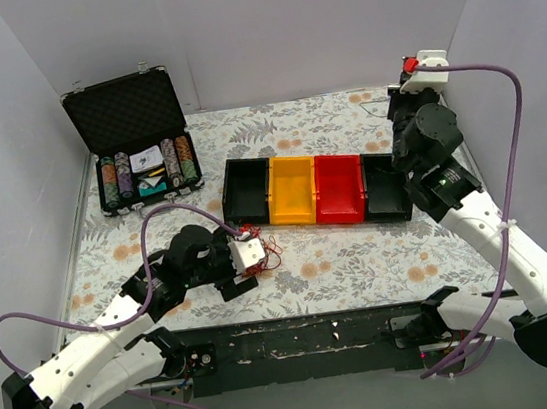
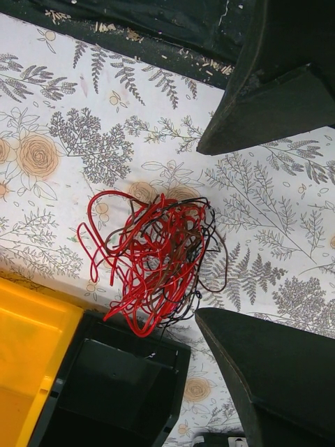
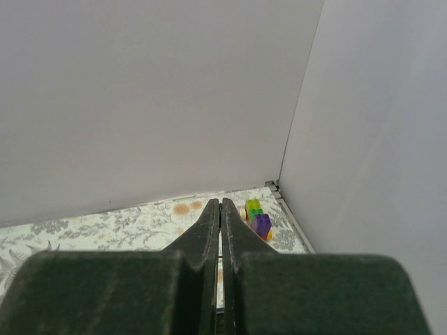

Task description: Untangle the cables

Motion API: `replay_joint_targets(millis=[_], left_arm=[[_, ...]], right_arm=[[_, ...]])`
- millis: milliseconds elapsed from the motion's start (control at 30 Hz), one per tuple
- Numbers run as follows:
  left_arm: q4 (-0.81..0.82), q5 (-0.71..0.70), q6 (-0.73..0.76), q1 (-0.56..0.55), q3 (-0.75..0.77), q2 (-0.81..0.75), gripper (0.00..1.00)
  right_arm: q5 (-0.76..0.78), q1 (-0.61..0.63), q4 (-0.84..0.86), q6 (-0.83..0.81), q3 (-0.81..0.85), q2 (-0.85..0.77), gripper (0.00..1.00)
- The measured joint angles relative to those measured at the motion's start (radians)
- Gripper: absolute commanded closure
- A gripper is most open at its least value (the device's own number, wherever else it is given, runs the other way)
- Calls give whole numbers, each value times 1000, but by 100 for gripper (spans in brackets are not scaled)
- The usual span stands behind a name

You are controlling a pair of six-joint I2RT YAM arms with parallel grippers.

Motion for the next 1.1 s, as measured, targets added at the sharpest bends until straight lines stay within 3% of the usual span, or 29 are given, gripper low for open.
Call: replay_joint_targets(millis=[733, 1100], left_arm=[[-1, 1, -1, 10, 0, -17, 8], [-7, 2, -2, 18, 0, -27, 8]], right_arm=[[-5, -42, -33, 245, -371, -25, 99], [-37, -103, -144, 414, -394, 77, 99]])
